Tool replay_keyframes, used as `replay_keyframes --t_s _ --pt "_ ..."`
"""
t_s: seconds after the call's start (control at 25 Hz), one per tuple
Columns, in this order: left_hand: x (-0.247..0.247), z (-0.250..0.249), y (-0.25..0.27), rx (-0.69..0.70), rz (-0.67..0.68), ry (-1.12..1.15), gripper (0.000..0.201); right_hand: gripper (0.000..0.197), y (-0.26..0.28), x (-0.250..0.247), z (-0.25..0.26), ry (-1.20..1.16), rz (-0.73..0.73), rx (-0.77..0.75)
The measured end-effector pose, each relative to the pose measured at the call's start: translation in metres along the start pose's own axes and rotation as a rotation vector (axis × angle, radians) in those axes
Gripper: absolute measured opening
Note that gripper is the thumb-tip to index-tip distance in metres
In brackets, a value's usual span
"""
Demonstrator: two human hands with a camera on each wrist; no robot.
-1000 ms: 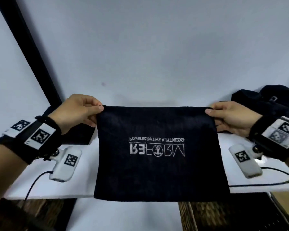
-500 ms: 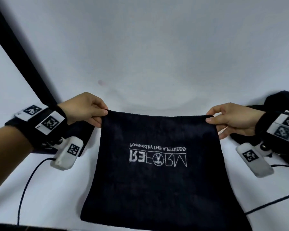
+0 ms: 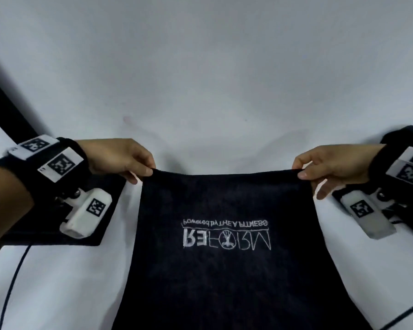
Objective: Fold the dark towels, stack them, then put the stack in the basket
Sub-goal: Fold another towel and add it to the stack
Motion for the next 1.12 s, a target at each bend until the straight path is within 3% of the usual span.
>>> replay_keyframes --t_s 0.28,0.52,0.64,0.76,0.84,1.0,1.12 --pt "-0.004 0.018 -0.052 -0.117 -0.169 -0.110 0.010 0.007 -0.039 -0.031 -0.036 -0.012 -0.281 0.142" --pt "-0.005 0.010 -0.029 -0.149 -0.251 -0.382 0.009 0.015 -0.021 -0.028 -0.031 0.024 -0.457 0.104" --pt "0.022 -0.018 0.027 0.006 -0.132 -0.562 0.006 0.013 0.019 0.001 -0.021 0.162 -0.381 0.054" --pt "0.098 -0.038 0.098 0.220 0.053 -0.605 0.003 0.007 0.071 0.068 -0.017 0.488 -0.140 -0.029" --pt "0.151 -0.021 0.122 0.264 0.141 -0.680 0.016 0.019 0.095 0.115 -0.029 0.726 -0.024 -0.035" --pt "0.191 0.019 0.134 0.257 0.011 -0.725 0.030 0.043 0.110 0.166 -0.062 1.011 -0.033 -0.064" --pt "0.188 0.023 0.142 0.307 -0.120 -0.753 0.018 0.032 0.119 0.173 -0.067 1.031 -0.146 -0.142"
Point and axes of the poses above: each hand's wrist, its own y-axis away from the middle knuckle, its own x-axis out of the palm, z = x × y, the point moved 8 cm from there along -y, towards the middle knuckle, and after that the axes turned 11 degrees about z, right-handed, at the moved point
